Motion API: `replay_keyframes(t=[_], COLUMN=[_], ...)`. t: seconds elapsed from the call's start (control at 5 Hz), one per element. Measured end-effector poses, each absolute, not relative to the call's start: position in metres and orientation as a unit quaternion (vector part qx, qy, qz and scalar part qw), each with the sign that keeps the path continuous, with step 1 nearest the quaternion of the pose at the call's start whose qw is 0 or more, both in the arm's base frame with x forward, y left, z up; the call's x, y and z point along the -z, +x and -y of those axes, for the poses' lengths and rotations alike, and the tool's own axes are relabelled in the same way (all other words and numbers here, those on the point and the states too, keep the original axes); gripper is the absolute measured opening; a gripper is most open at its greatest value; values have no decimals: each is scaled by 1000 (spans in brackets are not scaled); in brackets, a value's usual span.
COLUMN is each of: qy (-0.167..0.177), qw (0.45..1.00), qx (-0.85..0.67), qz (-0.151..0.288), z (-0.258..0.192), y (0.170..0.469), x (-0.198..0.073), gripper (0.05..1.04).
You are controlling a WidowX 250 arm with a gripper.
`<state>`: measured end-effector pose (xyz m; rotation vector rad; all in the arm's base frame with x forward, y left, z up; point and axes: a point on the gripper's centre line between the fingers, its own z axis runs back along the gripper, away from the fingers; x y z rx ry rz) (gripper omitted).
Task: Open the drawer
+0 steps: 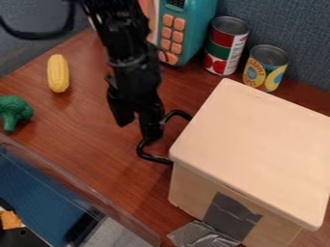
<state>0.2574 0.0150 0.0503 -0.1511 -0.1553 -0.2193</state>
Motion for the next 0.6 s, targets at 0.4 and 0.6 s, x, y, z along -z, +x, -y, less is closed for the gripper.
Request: replay_keyframes(t=[0.4, 0.6], qy=[-67, -68], qw=[990, 991], qx=[83, 75], qz=[93, 92], z=[-10, -8], y=[271, 274], x=[-40, -36], gripper=[999, 945])
